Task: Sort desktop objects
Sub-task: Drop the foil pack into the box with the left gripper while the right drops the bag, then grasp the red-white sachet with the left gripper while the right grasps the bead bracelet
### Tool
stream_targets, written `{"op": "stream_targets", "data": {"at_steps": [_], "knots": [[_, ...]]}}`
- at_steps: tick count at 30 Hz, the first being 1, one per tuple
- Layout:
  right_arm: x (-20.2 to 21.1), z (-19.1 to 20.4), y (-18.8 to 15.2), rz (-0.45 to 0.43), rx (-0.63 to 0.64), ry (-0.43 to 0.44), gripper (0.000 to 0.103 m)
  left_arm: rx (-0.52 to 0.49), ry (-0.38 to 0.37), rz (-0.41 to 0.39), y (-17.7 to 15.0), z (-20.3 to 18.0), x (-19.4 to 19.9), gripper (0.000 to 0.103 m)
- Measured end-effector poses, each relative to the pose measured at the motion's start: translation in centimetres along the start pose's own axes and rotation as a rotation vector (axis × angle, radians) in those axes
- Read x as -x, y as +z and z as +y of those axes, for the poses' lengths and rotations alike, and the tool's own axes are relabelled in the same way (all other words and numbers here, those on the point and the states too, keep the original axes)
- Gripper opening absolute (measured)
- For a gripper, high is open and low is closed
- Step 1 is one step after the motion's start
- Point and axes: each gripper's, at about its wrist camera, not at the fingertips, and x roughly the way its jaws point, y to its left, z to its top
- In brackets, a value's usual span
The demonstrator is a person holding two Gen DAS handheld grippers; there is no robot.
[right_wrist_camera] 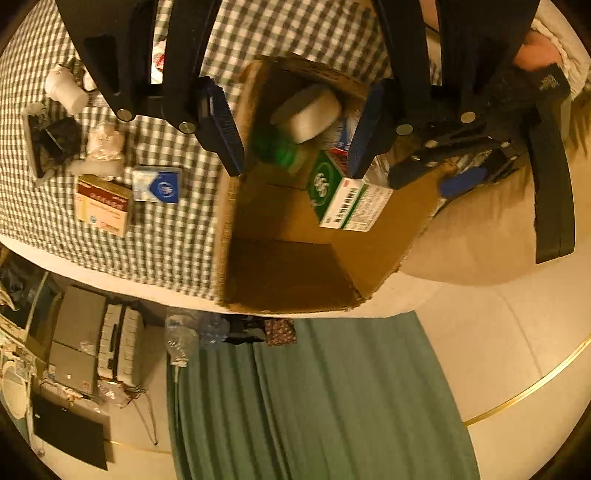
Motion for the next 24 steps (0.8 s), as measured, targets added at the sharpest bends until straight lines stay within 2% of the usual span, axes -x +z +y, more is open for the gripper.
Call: {"op": "stream_targets", "data": {"at_steps": [4,7,13,17,20,24], "knots": [[2.6,-3.0,-1.1,-0.028,-0.044,-0.05,0.058,0.001,-0.009,-0.007,-0.3,-1.1,1.4,0.092],[5.0,-6.0,-2.3,-0.052,-0.076,-0.119,0.058,-0.01,-0.027,-0.034,-1.0,-3.0,3.1,0.097],[9.4,-13.0,-6.0,-0.071,-0.194,-0.22,0.058,-0.036,-0.136,-0.043,-4.0,-9.3,5.5,0.099],[10.6,-16.3,-8.5,-0.06,-0.277,-0.231,0.058,-0.09,-0.198,-0.015,-6.8,-14.4,5.3,0.1],[11.2,-18.1,-10.0,-0.057,-0.311,-0.234,0.058,-0.154,-0.189,0.008,-9.0,-17.7,4.6,0.1],[10.6,-20.1,-11.5,-0.038,-0.354,-0.207,0.058,-0.207,-0.19,0.032,-11.5,-20.0,3.3,0.1]]}}
